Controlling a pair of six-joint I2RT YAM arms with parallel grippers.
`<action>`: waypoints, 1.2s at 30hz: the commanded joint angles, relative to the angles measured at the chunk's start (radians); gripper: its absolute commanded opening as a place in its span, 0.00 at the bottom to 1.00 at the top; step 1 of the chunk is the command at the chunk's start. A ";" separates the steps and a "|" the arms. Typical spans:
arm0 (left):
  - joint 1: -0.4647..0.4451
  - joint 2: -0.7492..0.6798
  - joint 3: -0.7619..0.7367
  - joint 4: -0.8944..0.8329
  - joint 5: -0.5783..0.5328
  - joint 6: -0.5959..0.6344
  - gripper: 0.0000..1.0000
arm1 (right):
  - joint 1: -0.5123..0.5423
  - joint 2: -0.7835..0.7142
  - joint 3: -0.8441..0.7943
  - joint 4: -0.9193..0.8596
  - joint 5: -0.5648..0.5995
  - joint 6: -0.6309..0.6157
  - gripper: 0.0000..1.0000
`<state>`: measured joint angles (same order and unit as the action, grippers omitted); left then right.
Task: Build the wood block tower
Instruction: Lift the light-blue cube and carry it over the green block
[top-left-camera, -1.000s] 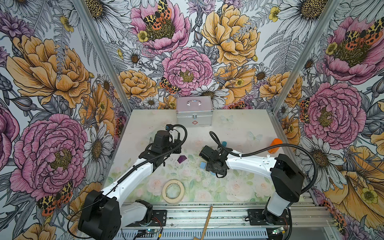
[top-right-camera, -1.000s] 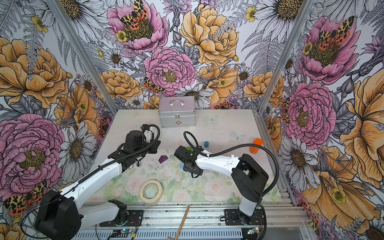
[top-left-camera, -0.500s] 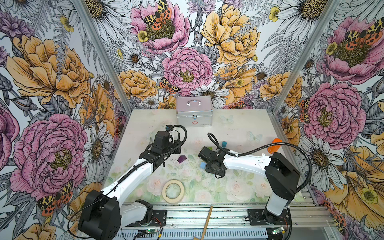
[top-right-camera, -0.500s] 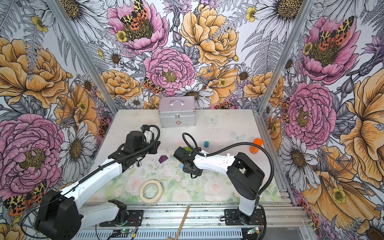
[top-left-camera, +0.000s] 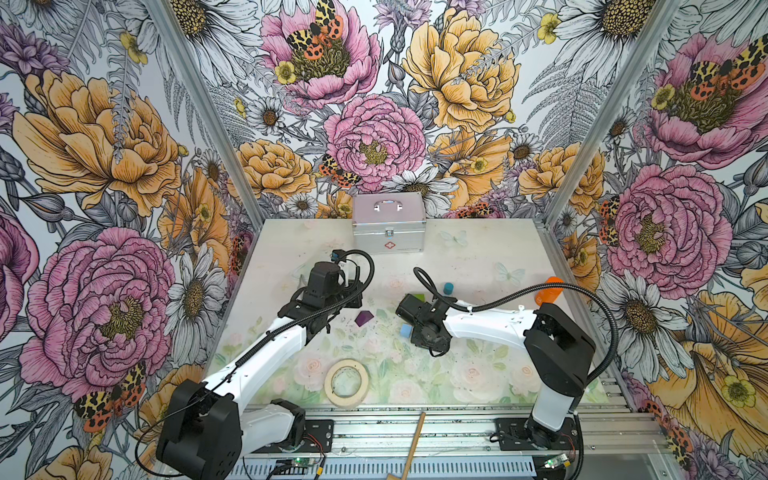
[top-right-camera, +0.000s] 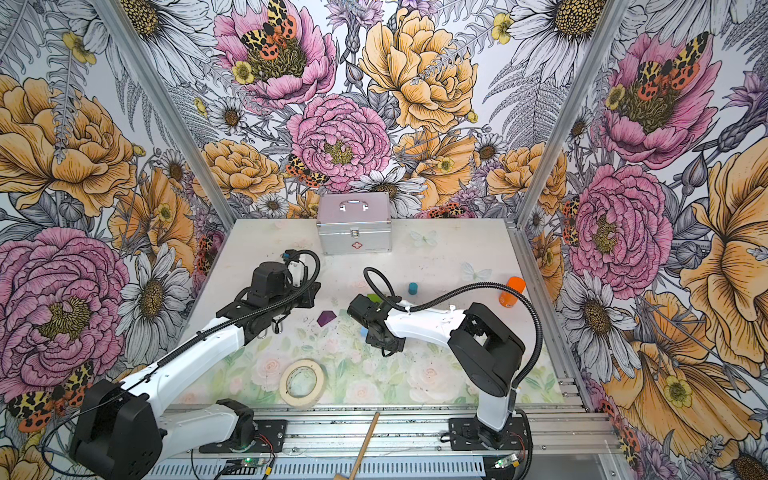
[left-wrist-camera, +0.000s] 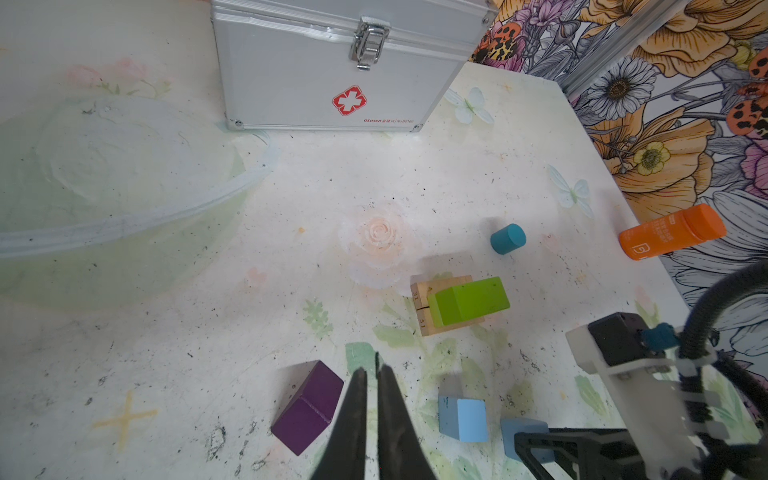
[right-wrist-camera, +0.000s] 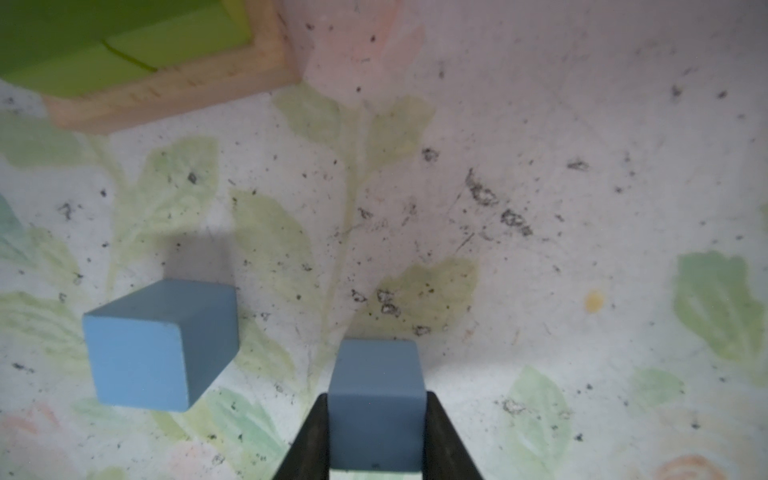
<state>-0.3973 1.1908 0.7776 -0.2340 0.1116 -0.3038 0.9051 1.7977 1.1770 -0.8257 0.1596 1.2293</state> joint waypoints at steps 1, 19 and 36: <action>0.001 -0.016 -0.008 0.025 -0.022 0.021 0.10 | -0.009 0.020 0.029 0.005 -0.004 -0.006 0.23; 0.006 -0.011 -0.010 0.028 -0.020 0.024 0.10 | -0.039 -0.051 0.202 -0.181 0.012 -0.241 0.00; 0.007 -0.013 -0.010 0.024 -0.026 0.028 0.10 | -0.096 0.021 0.503 -0.376 0.024 -0.426 0.00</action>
<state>-0.3969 1.1908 0.7773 -0.2344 0.1112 -0.2970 0.8185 1.7870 1.6314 -1.1496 0.1612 0.8566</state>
